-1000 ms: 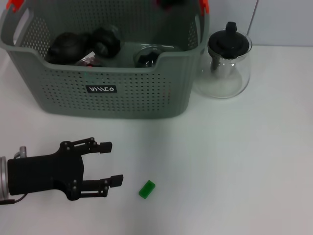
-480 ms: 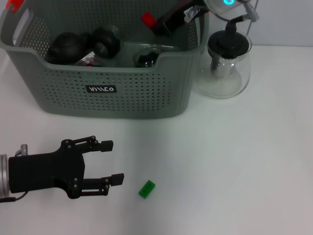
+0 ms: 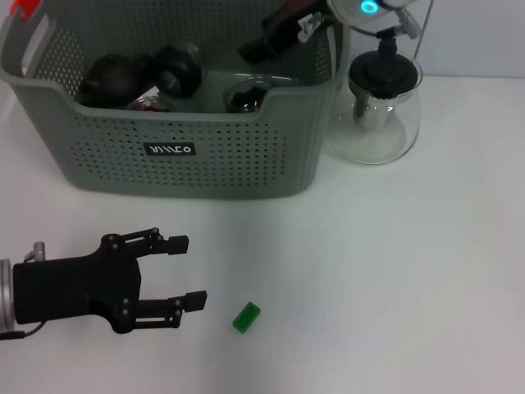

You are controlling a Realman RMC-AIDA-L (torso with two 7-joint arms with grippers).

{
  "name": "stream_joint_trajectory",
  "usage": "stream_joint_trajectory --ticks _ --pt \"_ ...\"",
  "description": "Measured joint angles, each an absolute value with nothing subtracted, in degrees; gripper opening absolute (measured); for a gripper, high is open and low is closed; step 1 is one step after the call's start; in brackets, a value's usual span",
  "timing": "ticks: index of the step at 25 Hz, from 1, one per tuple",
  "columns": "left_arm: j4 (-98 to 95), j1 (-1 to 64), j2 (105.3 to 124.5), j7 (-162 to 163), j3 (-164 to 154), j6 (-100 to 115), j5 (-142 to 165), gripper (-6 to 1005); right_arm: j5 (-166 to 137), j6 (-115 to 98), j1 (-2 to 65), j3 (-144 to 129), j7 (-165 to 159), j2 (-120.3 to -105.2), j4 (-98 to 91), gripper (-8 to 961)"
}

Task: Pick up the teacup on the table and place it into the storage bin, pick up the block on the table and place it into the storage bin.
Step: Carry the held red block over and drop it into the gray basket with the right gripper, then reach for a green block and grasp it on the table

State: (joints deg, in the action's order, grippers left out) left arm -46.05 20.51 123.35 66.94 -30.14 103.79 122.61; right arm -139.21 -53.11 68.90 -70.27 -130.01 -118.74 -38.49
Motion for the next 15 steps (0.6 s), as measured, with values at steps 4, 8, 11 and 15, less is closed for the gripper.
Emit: stream_joint_trajectory --ticks 4,8,11,15 --pt "-46.1 20.4 123.31 67.0 -30.1 103.8 122.6 827 -138.6 -55.3 66.4 -69.8 -130.1 -119.41 -44.8 617" --pt "-46.1 20.3 123.31 67.1 -30.0 103.8 122.6 827 -129.2 -63.1 57.9 -69.7 -127.2 -120.07 -60.6 773" --pt "-46.1 20.2 123.29 67.1 -30.0 103.9 122.6 827 -119.6 -71.9 51.3 -69.3 -124.2 -119.77 -70.3 810" --pt "-46.1 20.2 123.18 67.1 -30.0 104.5 122.6 827 -112.3 -84.2 44.4 -67.8 -120.8 -119.44 -77.1 860"
